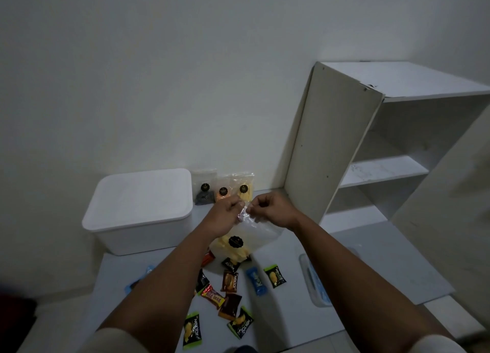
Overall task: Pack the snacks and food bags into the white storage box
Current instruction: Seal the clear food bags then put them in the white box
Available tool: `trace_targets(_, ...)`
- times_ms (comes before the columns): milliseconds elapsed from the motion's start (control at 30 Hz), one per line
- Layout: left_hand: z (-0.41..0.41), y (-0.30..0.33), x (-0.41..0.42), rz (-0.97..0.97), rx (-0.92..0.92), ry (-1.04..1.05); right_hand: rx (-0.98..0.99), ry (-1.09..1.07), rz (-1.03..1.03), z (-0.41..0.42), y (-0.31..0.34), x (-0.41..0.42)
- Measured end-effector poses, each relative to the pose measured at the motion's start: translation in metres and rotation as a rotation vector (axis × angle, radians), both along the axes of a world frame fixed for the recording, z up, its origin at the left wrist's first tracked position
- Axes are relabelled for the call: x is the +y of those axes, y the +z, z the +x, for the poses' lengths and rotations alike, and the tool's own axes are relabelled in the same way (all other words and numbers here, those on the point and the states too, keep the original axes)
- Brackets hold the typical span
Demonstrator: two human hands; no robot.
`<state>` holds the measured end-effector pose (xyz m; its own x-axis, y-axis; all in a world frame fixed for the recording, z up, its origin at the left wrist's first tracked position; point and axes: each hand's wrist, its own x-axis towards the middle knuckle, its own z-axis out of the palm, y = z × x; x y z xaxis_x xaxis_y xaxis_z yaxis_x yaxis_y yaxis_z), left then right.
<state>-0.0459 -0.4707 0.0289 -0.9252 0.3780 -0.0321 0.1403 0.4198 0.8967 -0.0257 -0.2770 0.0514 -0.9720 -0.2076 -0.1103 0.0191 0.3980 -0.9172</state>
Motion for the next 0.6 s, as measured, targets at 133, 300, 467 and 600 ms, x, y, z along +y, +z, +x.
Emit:
trace_targets(133,0.0026,0.0044,-0.0003,0.044,-0.022,-0.001,-0.014,0.017,0.032,-0.0009,0.0008,-0.0009)
trace_targets(300,0.0031,0.0044,-0.0016,-0.016,0.046,-0.044,-0.012,0.006,0.016,0.0008,-0.0014,-0.0004)
trace_targets(467,0.0024,0.0077,-0.0025,-0.038,0.079,-0.016,0.011,0.001,0.065,0.0034,-0.0037,-0.0005)
trace_targets(600,-0.0032,0.0025,-0.0069,-0.001,0.03,0.025,0.041,0.01,0.111,0.005,-0.0068,0.0054)
